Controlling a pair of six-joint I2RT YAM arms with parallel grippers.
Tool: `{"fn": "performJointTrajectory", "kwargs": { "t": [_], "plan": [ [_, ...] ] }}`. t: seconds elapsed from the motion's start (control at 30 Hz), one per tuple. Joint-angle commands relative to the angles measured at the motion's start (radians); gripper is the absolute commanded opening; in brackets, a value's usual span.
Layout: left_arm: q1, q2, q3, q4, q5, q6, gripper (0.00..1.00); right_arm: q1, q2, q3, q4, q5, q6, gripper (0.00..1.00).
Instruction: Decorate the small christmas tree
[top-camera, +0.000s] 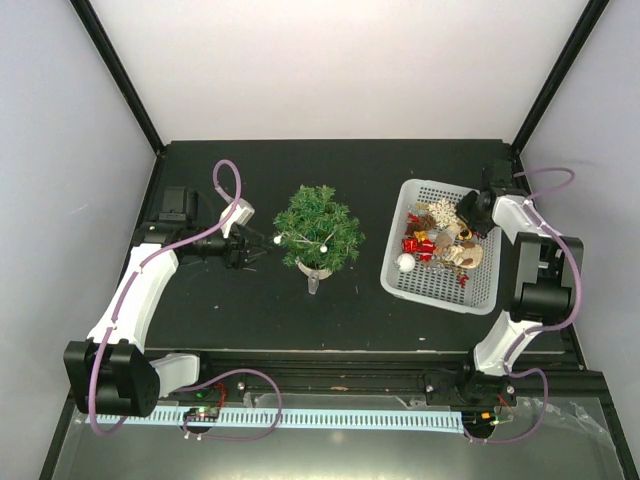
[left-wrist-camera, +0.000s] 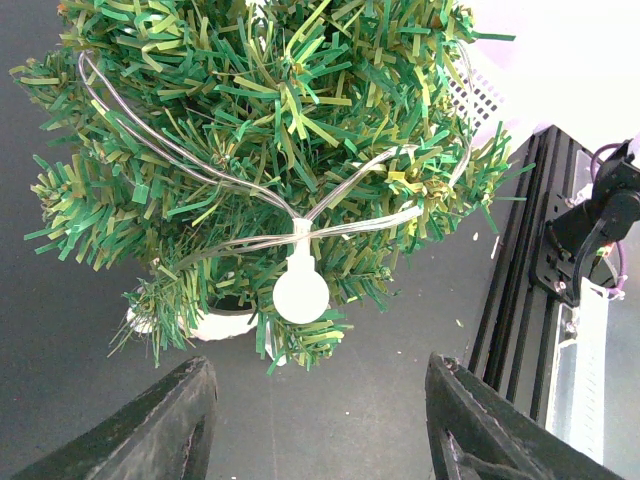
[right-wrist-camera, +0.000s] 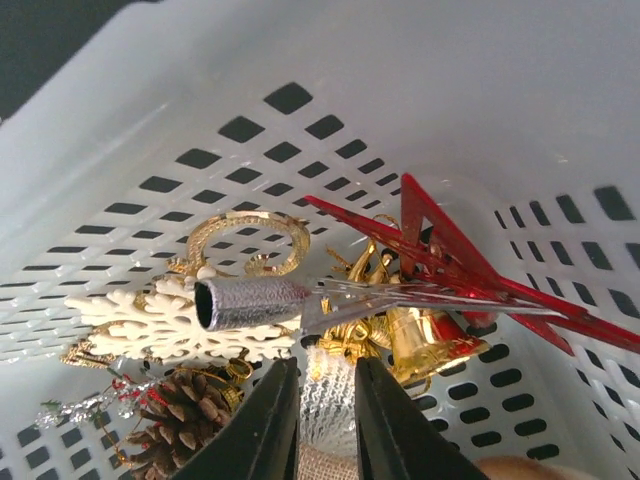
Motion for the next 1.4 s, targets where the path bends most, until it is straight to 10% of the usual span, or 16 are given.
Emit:
{"fn": "performJointTrajectory", "kwargs": {
  "t": [0.0,0.5,1.37],
  "plan": [
    [0.007,-0.012,0.002,0.009,0.018,0.019,0.58,-0.006,-0.062,-0.010,0.002,0.017,0.004,0.19],
    [0.007,-0.007,0.000,0.007,0.019,0.033,0.58,-0.012,-0.095,0.081,-0.006,-0.015,-0.178,0.69],
    [0.007,-0.010,0.010,-0.032,0.068,0.079,0.60,-0.028,-0.034,-0.039,0.156,-0.133,-0.282,0.63]
  ]
}}
